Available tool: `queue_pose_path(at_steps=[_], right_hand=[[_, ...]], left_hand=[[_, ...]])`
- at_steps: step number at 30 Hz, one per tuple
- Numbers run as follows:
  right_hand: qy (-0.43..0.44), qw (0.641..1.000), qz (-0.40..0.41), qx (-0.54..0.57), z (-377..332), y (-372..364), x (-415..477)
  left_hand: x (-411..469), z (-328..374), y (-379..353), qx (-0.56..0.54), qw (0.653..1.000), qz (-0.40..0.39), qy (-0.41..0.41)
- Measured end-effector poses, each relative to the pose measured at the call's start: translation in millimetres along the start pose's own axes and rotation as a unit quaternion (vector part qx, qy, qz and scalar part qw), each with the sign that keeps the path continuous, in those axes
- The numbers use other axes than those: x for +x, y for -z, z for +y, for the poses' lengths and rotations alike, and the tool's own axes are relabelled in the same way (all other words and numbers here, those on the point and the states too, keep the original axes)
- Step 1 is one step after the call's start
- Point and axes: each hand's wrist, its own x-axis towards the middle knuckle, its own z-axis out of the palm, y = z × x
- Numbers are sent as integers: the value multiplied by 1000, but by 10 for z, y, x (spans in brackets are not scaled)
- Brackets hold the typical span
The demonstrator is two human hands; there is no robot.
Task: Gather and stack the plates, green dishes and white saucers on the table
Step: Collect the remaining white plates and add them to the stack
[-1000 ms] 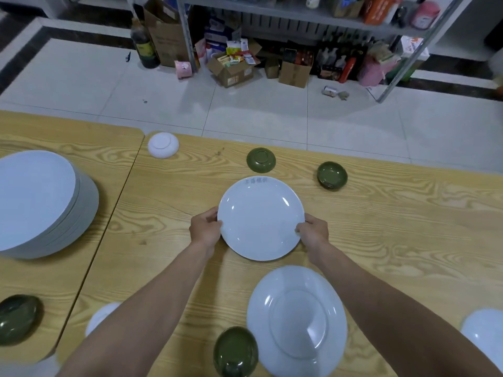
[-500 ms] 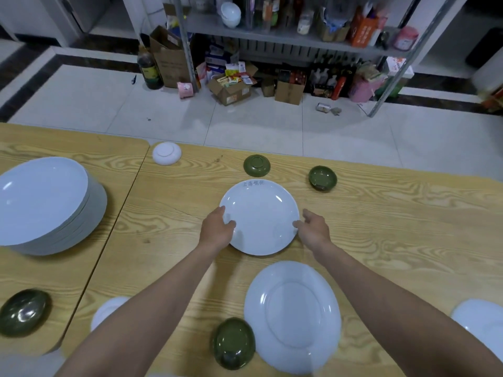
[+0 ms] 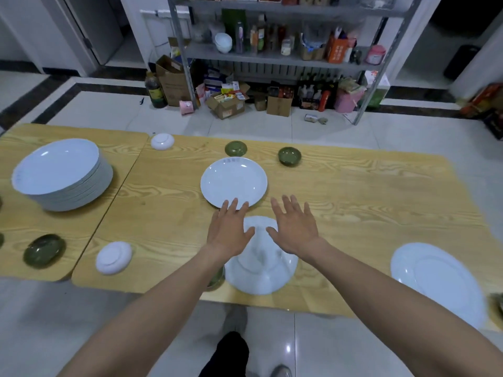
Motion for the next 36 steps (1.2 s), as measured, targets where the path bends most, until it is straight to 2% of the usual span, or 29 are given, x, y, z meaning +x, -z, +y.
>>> queue_pose_path(at_steps=[7,10,12,16,21,28,33,36], right_hand=[[-4,999,14,52,67,-89,-378],[-32,991,27,127,68,-132,-409],[-57,979,24,194,71,-200,-392],[-151,928,-16,340,74,-376,-250],[-301,822,-71,478,137,-657,-53],[-408,762,-83,496,211,-965,71],[-427,732,-79,525,267,-1011,98],[-436,709,-65,550,275,-1033,92]], left_hand=[[-336,210,-52,-48,999,-6,22],[-242,177,-35,-145,985,-32,90],[-138,119,-57,-239,958,-61,149],[106,-93,-147,-329,907,-98,244],[276,-316,-330,-350,866,-158,321],[443,-397,-524,-301,877,-168,334],[506,-478,-603,-334,860,-187,337],[527,-475,-604,-311,866,-202,336]])
